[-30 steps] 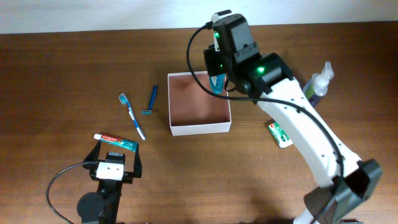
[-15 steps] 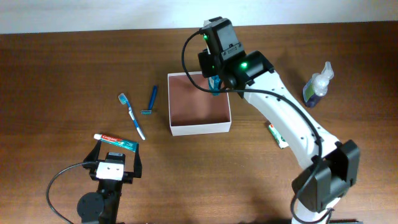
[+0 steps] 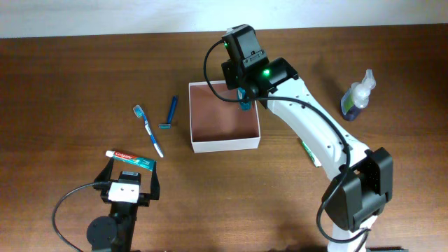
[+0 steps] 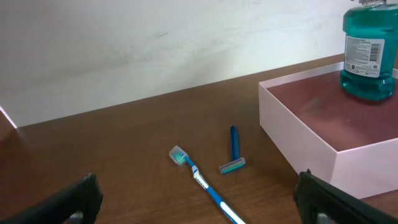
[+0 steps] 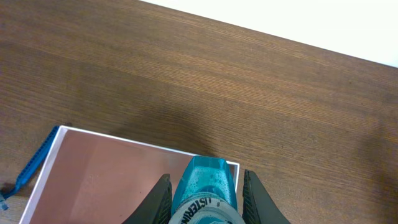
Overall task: Pack container
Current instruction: 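Lift the mouthwash bottle with the right gripper and lower it into the box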
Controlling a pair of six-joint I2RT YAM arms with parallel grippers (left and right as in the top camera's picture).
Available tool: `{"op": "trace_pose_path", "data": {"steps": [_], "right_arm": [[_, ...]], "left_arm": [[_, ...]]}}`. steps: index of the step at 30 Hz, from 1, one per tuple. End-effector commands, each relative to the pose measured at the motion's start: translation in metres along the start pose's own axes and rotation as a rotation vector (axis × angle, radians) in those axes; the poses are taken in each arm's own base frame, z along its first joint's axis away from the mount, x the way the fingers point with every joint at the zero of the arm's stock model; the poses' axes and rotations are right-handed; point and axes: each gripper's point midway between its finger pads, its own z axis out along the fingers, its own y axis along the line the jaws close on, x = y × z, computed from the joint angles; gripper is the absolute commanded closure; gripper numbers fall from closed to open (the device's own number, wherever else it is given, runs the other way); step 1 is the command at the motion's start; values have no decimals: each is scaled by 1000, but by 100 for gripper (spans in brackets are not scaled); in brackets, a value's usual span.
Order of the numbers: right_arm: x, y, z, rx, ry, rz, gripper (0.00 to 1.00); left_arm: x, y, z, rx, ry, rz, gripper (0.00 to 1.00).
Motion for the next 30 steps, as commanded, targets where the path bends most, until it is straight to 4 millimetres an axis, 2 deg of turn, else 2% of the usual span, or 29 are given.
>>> {"op": "trace_pose_path", "data": {"steps": [1,11,23,30], "right_arm": [[-8,-3,3,32,-23,7,80],[-3,-2,11,40,-9,3,80],[-3,-20,14,72,-2,31,80],[-3,-17,15,47,3,32,79]], "left_arm": [[1,2,0,-10,-1,-9,0],[1,2,0,-10,-1,-9,0],[1,2,0,-10,-1,-9,0],[1,2,0,-10,-1,-9,0]]}}
